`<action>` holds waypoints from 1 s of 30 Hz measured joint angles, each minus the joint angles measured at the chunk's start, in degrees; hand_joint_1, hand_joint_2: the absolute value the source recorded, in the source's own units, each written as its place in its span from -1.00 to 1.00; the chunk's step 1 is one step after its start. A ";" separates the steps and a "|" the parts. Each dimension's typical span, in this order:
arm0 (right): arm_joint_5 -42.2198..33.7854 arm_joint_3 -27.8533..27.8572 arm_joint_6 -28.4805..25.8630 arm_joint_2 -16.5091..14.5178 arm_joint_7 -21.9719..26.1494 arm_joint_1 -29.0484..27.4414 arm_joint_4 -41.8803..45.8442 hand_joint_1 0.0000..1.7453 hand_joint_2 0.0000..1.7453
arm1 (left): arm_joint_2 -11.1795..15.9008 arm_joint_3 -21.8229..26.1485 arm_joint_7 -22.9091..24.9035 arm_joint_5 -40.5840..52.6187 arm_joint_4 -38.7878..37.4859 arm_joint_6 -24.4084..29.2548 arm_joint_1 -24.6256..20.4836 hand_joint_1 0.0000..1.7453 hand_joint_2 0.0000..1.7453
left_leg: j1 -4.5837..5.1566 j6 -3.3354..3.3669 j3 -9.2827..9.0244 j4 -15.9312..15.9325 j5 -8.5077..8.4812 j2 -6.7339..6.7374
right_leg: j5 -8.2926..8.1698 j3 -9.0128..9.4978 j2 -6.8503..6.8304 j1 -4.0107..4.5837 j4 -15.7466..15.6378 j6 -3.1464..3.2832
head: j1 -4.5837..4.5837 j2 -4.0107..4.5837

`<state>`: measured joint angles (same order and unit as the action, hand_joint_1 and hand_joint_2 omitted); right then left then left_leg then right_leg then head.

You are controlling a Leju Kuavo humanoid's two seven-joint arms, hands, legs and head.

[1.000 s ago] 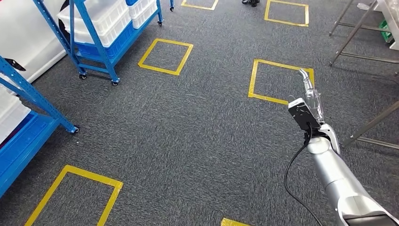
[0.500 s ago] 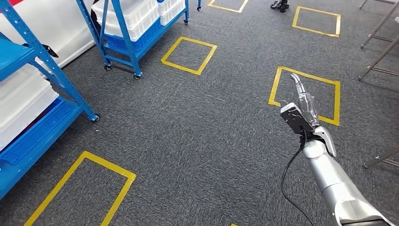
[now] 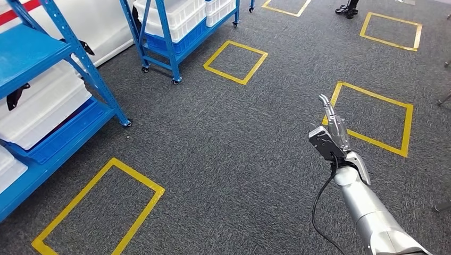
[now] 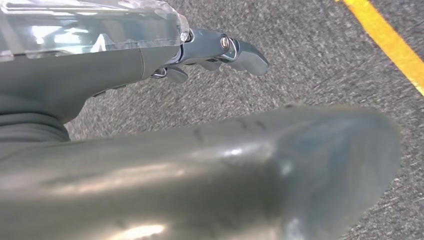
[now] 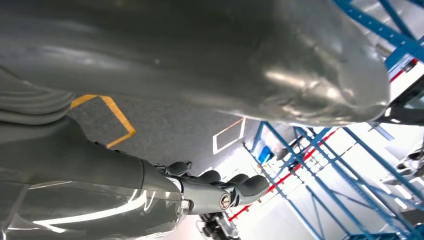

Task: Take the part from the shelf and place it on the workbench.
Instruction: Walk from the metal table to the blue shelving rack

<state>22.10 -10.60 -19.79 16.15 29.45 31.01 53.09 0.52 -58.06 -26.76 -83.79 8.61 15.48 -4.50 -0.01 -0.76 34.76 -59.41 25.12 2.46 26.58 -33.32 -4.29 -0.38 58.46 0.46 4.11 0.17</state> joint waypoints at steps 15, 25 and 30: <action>1.36 -0.46 1.47 -2.07 -0.15 0.71 -0.98 -1.00 -1.00 | -0.20 0.25 0.50 -0.19 0.00 0.88 0.31 -1.00 -1.00 | 0.27 2.16 -0.12 1.39 -1.27 -7.15 | 0.29 -0.70 6.58 -0.22 2.07 -0.75 | -0.05 -0.01; 1.51 -0.55 0.89 -2.44 -0.82 1.67 -2.36 -1.00 -1.00 | -0.88 0.27 0.67 -0.18 0.00 0.41 0.11 -1.00 -1.00 | -0.31 -0.57 7.76 -14.75 6.49 -3.17 | -0.53 0.40 2.41 -0.13 -0.94 1.34 | -0.01 0.00; 1.30 -0.57 1.13 -2.31 -0.80 1.57 -2.55 -1.00 -1.00 | -0.86 0.27 0.69 -0.18 0.00 0.20 0.07 -1.00 -1.00 | -0.41 -0.49 0.27 -0.87 -0.15 -0.50 | 0.04 0.79 0.04 0.09 -0.63 0.55 | -0.02 0.00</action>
<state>23.40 -11.17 -18.66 13.85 28.65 32.59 50.54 -0.34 -57.79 -26.08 -83.97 8.61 15.68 -4.44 -0.42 -1.25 35.03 -60.28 24.97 1.97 26.63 -32.52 -4.25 -0.29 57.84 1.01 4.09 0.17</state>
